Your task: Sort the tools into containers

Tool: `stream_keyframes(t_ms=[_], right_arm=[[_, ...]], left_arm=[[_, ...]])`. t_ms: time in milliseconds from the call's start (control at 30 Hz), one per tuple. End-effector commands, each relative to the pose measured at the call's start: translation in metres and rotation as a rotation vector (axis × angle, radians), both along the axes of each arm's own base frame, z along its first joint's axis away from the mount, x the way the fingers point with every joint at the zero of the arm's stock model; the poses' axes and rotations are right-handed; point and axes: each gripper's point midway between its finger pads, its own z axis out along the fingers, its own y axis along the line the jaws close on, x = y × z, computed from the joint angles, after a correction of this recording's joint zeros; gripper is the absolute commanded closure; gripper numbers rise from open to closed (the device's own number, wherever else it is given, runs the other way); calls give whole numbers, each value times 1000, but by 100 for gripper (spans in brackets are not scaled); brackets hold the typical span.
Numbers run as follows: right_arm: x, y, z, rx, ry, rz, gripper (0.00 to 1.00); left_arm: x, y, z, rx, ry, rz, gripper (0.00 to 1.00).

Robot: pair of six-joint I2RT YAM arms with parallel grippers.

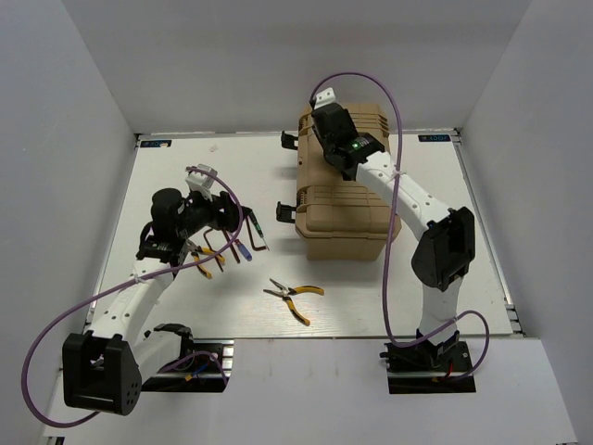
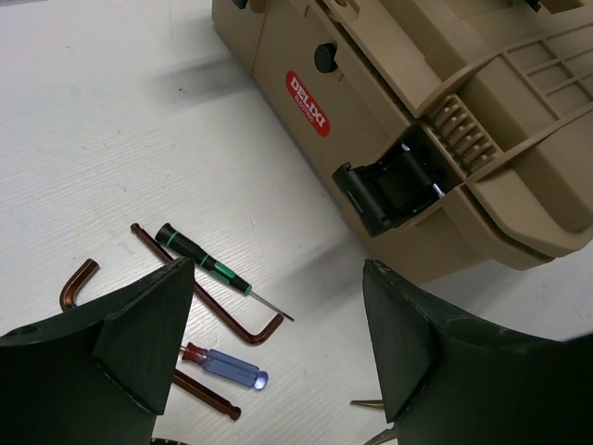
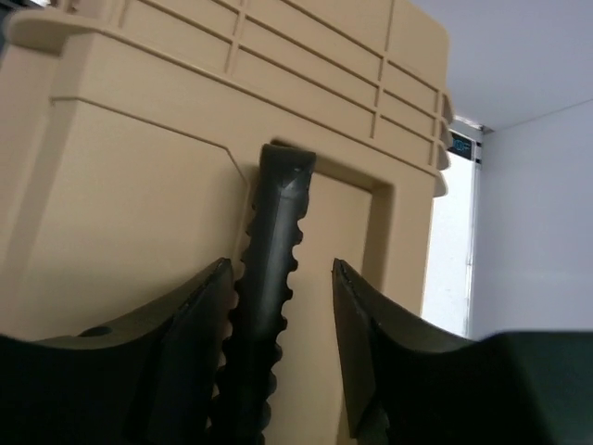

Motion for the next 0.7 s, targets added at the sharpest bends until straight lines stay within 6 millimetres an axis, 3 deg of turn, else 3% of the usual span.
stream_keyframes(t_ms=[0, 33, 133, 167, 300, 333, 400, 433, 467, 533, 667], right_arm=[[-6, -3, 0, 43, 13, -25, 54], [-8, -2, 0, 51, 15, -26, 61], [-8, -2, 17, 80, -8, -19, 96], [-9, -2, 21, 89, -13, -13, 100], [-15, -5, 54, 137, -54, 7, 100], [-20, -9, 70, 159, -77, 8, 100], [-25, -8, 82, 190, -89, 30, 100], [-31, -11, 99, 218, -116, 40, 100], [-35, -12, 107, 232, -126, 43, 100], [-40, -17, 124, 263, -151, 54, 100], [-56, -34, 166, 334, -227, 56, 100]], left_arm=[[-2, -4, 19, -15, -52, -26, 17], [-2, -4, 19, -15, -52, -26, 17], [-4, -10, 16, -21, -52, -59, 17], [-5, -11, 16, -23, -52, -68, 18], [-5, -21, 15, -65, -36, -118, 24], [-2, -23, 13, -74, -14, -127, 30], [1, -27, 15, -88, 3, -147, 35], [3, -29, 19, -96, 8, -154, 35], [5, -31, 12, -97, 33, -162, 36], [10, -32, 16, -107, 38, -160, 36], [16, -44, 32, -140, 21, -189, 32]])
